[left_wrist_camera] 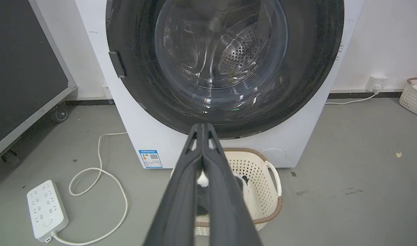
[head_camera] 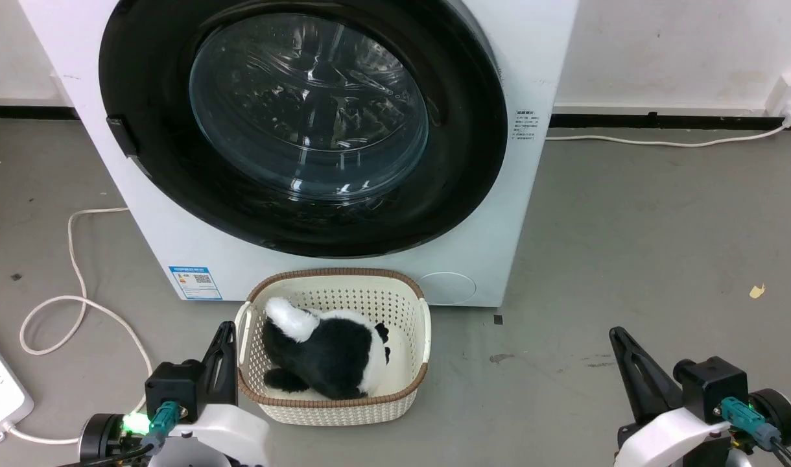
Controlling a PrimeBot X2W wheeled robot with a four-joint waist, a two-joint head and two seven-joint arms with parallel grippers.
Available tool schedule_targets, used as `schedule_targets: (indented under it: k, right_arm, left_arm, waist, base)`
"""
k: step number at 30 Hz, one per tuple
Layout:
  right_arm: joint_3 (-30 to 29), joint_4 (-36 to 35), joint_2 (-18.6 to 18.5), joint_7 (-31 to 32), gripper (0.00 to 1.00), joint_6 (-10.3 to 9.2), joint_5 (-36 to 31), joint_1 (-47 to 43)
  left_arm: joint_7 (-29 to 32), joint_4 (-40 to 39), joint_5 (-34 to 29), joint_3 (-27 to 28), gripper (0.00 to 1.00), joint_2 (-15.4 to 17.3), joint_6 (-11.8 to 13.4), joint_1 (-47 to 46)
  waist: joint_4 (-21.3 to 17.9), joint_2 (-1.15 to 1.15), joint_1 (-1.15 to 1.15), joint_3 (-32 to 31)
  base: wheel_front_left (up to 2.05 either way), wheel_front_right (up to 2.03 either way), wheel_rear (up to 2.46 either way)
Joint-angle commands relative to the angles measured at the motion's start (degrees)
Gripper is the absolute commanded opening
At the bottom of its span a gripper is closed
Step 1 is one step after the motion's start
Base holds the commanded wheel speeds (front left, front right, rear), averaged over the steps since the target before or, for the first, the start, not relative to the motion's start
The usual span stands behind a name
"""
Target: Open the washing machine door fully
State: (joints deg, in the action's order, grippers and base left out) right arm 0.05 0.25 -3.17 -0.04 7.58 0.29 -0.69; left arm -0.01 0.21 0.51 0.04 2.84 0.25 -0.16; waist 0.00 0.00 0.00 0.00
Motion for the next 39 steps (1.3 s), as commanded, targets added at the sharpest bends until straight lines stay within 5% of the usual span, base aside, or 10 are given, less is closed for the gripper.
schedule_targets:
  k: [1, 28, 29, 39]
  right_arm:
    - [-0.05, -0.25, 0.29, 0.04, 0.0, -0.09, -0.29, 0.69]
    - [-0.05, -0.25, 0.29, 0.04, 0.0, -0.09, -0.29, 0.69]
    - [0.0, 0.0, 0.0, 0.01, 1.0, 0.0, 0.0, 0.0]
    - [-0.07, -0.24, 0.01, -1.04, 1.0, 0.0, 0.56, -0.16]
  left_arm:
    - [0.01, -0.21, -0.51, -0.04, 0.0, 0.04, -0.25, 0.16]
    - [0.01, -0.21, -0.51, -0.04, 0.0, 0.04, -0.25, 0.16]
    - [0.0, 0.0, 0.0, -0.01, 1.0, 0.0, 0.0, 0.0]
    - [-1.04, -0.02, 0.18, -0.51, 1.0, -0.01, 0.45, 0.11]
  waist:
    - [0.0, 0.0, 0.0, 0.0]
    - [0.0, 0.0, 0.0, 0.0]
    - [0.0, 0.0, 0.0, 0.0]
    - [0.02, 0.0, 0.0, 0.2]
  base:
    - [0.0, 0.0, 0.0]
    - [0.0, 0.0, 0.0]
    - [0.0, 0.0, 0.0]
    - [0.0, 0.0, 0.0]
